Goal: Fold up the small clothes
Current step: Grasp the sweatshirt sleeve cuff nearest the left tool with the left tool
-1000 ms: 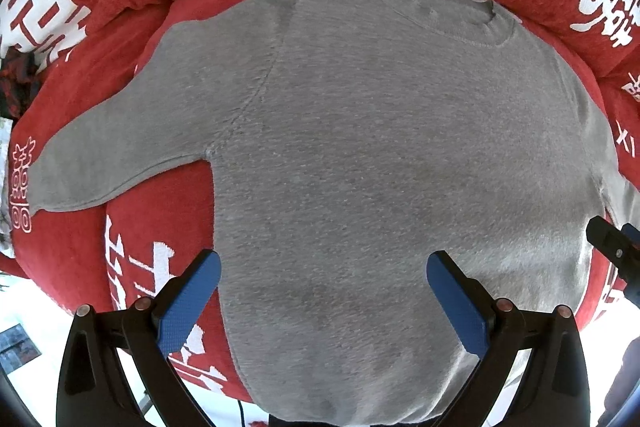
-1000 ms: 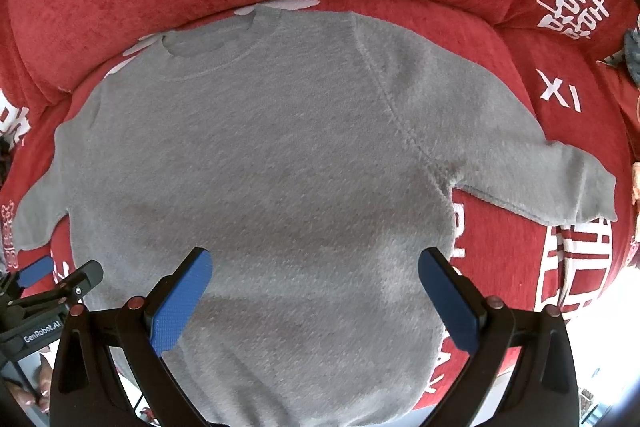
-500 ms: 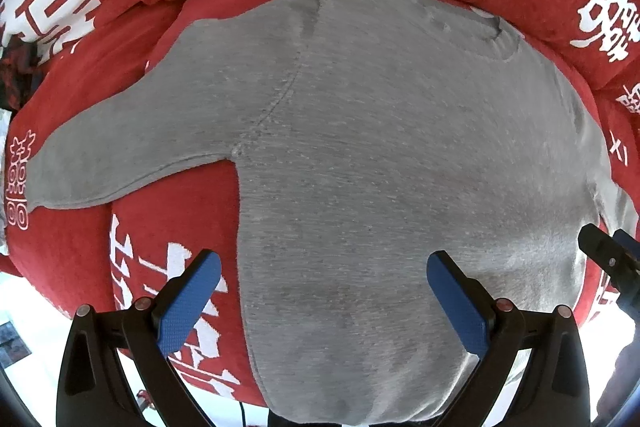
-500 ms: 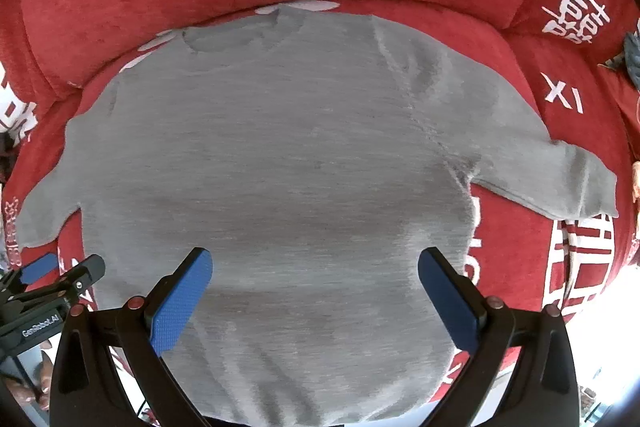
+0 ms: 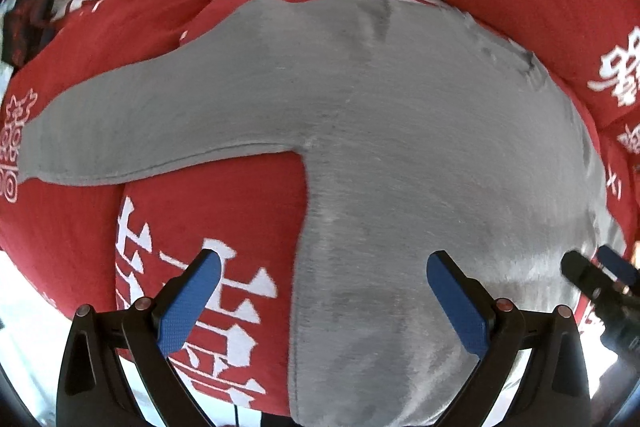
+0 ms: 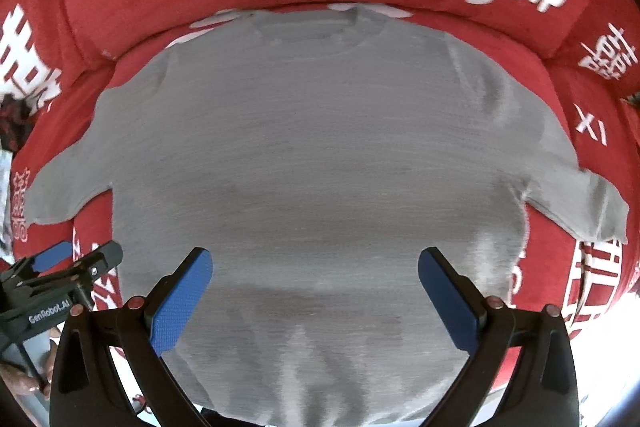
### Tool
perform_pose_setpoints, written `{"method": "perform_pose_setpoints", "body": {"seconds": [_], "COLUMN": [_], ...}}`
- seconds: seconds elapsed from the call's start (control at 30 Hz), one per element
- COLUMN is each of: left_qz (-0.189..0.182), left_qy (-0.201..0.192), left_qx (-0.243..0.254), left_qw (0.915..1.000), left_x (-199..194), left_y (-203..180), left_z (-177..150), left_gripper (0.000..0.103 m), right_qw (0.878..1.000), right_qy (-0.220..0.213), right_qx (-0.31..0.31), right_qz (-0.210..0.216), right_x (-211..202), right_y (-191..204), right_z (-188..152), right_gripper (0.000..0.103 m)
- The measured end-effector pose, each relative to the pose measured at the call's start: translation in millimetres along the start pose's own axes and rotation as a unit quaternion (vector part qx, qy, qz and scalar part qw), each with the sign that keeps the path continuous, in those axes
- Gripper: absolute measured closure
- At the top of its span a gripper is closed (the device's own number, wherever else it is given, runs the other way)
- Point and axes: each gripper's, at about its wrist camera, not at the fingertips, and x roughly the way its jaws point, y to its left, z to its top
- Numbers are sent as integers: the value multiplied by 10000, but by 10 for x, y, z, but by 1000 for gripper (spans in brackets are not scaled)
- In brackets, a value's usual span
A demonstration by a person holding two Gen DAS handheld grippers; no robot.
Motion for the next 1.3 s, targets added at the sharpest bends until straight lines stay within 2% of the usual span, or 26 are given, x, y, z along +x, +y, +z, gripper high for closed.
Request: {"method": "perform_pose_setpoints", "body": {"seconds": [0.1,0.17,0.23,0.4,0.5,0.6,0.67,0.8,0.97,1.0,1.03,1.07,1.1,1.13,1.2,1.3], "left_qz": [-260,-461,-609,-766,-1031,-1480,-1813,-2133,-2182,-2118,-1970,-1847,-1737,-1541,-1572,-1558], "left_qy": [-129,-235,-309,-629,-978,-1223,-1254,-1495,-1766,-1797,-1787,-1778,-1773,-1731,-1653,-1774], "left_qx": [-213,-541,-967,-1650,-2280,-2935,-3238,-3432,-3713,-3738,-3749,-3744,-3729,-3670,-3560,-3431], "left_qw": [9994,9972,9930,9813,9632,9365,9201,9024,8850,8849,8881,8911,8941,9009,9062,9091], "left_x": [42,85,160,307,343,414,508,534,466,454,439,440,442,435,501,477], "left_y": [244,493,800,1445,1913,2299,2445,2585,2736,2754,2753,2757,2748,2740,2743,2733], "left_z": [24,34,41,61,68,53,62,48,98,114,126,166,191,207,247,238], "left_gripper": [0,0,0,0,0,0,0,0,0,3,12,17,34,62,91,92], "right_qw": [9998,9995,9989,9969,9958,9949,9943,9931,9917,9916,9915,9914,9916,9916,9920,9922], "right_qy": [51,73,98,192,259,313,355,421,426,409,383,364,354,346,352,362], "right_qx": [-149,-294,-435,-729,-847,-923,-962,-1057,-1173,-1184,-1192,-1192,-1181,-1169,-1131,-1092], "right_qz": [77,126,165,228,249,259,275,280,310,321,363,388,387,422,439,480], "right_x": [20,28,36,127,190,253,298,353,360,364,356,350,348,346,344,333], "right_y": [171,311,416,685,819,926,1002,1130,1217,1242,1248,1247,1251,1248,1243,1230], "right_z": [-8,-24,-39,-52,-56,-47,-51,-50,-43,-34,-33,-30,-30,-29,-39,-74], "right_gripper": [0,0,0,0,0,0,0,0,0,0,0,0,0,0,0,0]}}
